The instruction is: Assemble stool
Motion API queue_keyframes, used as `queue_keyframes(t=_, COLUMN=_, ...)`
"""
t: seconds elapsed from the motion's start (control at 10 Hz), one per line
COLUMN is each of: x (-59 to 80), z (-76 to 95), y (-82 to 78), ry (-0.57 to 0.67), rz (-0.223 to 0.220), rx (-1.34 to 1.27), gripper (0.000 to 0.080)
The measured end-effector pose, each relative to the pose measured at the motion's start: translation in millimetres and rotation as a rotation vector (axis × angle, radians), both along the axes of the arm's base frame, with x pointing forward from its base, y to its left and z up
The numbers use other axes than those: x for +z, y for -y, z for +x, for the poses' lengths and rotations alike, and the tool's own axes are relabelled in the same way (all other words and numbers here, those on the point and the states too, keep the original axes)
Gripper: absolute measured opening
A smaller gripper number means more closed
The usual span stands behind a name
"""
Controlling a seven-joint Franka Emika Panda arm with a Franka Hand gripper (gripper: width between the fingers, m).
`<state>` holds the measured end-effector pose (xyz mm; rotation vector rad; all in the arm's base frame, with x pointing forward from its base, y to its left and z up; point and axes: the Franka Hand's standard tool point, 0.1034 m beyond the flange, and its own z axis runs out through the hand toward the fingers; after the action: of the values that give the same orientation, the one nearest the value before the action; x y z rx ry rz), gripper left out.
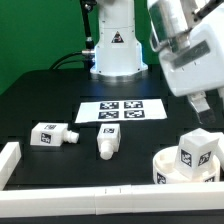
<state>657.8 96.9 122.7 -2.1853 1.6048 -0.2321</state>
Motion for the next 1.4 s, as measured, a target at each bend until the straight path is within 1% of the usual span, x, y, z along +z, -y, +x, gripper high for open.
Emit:
queue_keyframes(t=0.1, x=1.5, z=0.5, y=4.4, ry=0.039, rz=-0.072, rx=0.180, gripper=0.0649)
queue_keyframes(t=0.2, x=-3.8, z=-4.0, y=2.5, ry=0.056, rz=-0.131, rx=0.372, gripper=0.0649)
queue_keyframes(t=0.4, x=-5.5, z=-5.0, y=2.8, ry=0.079, rz=-0.174, rx=0.481, gripper=0.0649)
queue_keyframes(t=0.5, x=-5.7, z=-4.9, y=3.3, ry=0.086, rz=-0.185, rx=0.508, gripper=0.0649)
queue_keyframes(t=0.6, x=-6.2, z=-5.7, y=4.2, ry=0.098, rz=-0.237, rx=0.666, gripper=0.0649)
queue_keyframes(t=0.7, x=-2.3, z=-2.7, y=8.9, ry=0.095, rz=-0.294, rx=0.870, gripper=0.0649)
queue_keyframes(t=0.8, x=4.0, z=5.5, y=12.4, ry=0.096, rz=-0.346, rx=1.047, gripper=0.0649)
queue_keyframes(t=0.9, x=-3.8, z=5.5, y=9.7, ry=0.094, rz=-0.393, rx=1.190, gripper=0.0649)
queue_keyframes(t=1.0, x=-12.1, z=2.3, y=10.5, ry=0.096, rz=-0.402, rx=1.245, gripper=0.0649)
queue_keyframes(t=1.1, x=-10.3, z=3.6, y=12.2, ry=0.111, rz=-0.418, rx=1.289, gripper=0.0649)
queue_keyframes(t=1.2, x=-10.8, z=3.4, y=12.6, ry=0.118, rz=-0.425, rx=1.316, gripper=0.0649)
queue_keyframes(t=1.3, x=-11.3, z=3.3, y=13.5, ry=0.132, rz=-0.442, rx=1.375, gripper=0.0649)
queue_keyframes(t=1.4, x=-14.1, z=1.4, y=15.7, ry=0.129, rz=-0.445, rx=1.414, gripper=0.0649)
